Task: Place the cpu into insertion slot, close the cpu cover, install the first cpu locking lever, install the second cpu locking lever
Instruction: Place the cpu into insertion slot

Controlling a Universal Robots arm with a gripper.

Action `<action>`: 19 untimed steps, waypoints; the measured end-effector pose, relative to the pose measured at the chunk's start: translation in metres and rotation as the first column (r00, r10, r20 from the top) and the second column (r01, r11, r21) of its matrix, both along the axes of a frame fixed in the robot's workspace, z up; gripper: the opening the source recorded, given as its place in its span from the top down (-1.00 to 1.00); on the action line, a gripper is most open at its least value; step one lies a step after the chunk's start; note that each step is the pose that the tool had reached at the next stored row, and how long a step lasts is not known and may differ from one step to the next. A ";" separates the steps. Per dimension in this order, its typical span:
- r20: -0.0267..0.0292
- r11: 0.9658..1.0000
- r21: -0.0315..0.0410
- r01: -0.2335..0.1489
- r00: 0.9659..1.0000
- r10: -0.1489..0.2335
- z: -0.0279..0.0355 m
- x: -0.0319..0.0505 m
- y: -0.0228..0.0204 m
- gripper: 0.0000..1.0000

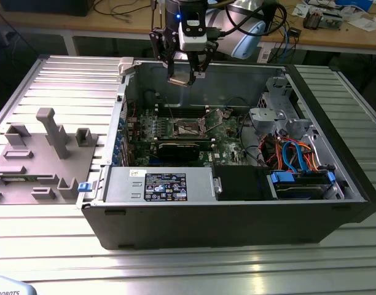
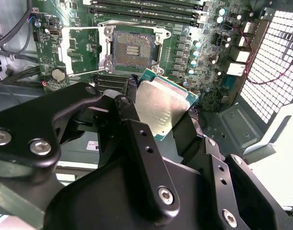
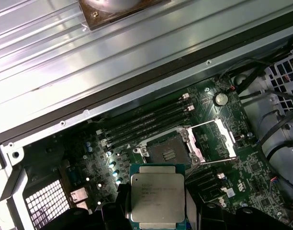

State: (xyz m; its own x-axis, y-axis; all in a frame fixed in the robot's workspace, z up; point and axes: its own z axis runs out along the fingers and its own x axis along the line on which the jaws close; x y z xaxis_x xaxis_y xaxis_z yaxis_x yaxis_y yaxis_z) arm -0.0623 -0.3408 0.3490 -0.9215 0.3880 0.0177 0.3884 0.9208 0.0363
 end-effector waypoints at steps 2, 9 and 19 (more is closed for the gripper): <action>0.000 1.000 0.000 0.001 1.000 -0.001 0.0000 0.0000 0.0000 -0.09; 0.000 1.000 0.000 0.006 1.000 -0.006 0.0000 0.0000 0.0000 -0.09; 0.000 1.000 0.000 0.015 1.000 -0.015 0.0000 0.0000 0.0000 -0.09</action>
State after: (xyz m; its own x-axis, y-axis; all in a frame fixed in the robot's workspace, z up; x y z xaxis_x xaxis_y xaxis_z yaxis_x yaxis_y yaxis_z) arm -0.0623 -0.3408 0.3490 -0.9155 0.4019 0.0177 0.4023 0.9148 0.0363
